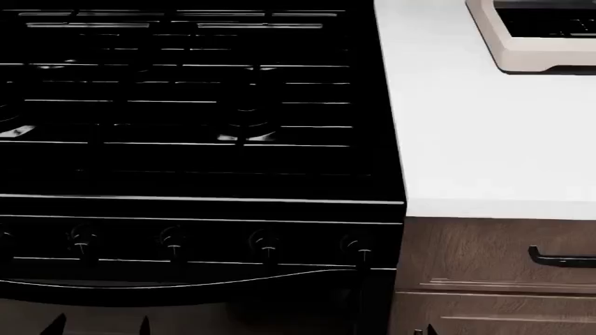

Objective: Close the microwave door

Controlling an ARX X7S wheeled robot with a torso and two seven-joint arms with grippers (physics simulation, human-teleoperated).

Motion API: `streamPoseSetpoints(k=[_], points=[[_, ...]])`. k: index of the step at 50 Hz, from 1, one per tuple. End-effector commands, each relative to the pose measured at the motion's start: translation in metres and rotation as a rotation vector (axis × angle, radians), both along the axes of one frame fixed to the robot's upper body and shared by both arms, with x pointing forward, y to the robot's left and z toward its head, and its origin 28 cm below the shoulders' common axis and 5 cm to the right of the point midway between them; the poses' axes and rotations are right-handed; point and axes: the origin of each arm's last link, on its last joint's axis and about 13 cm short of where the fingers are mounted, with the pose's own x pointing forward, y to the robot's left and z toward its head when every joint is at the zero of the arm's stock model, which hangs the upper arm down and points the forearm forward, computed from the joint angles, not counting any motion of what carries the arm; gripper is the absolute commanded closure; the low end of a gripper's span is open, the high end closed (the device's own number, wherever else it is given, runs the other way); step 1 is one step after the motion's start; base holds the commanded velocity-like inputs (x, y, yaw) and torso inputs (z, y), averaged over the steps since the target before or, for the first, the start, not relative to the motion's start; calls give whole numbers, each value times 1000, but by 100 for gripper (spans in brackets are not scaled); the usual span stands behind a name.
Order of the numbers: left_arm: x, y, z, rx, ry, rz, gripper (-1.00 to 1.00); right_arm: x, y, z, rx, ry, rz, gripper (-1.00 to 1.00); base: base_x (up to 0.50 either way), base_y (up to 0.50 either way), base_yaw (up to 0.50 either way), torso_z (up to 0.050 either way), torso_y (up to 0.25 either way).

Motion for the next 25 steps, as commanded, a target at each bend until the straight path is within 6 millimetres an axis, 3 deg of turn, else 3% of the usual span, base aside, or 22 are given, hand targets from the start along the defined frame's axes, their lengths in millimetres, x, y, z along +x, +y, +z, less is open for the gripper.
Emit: streamPoseSetpoints(k=[1,18,25], points=[[0,0,1,0,-1,0,-100,-1,0,1,4,-5,-2,-100,0,0,0,0,0],[-2,0,3,-2,-4,5,-100,-2,-1,2,-11,-30,-6,-100,0,9,0,0,0],[-2,0,3,-1,-5,5,-100,-2,-1,3,-9,-47,-19,-100,0,485,0,0,0]])
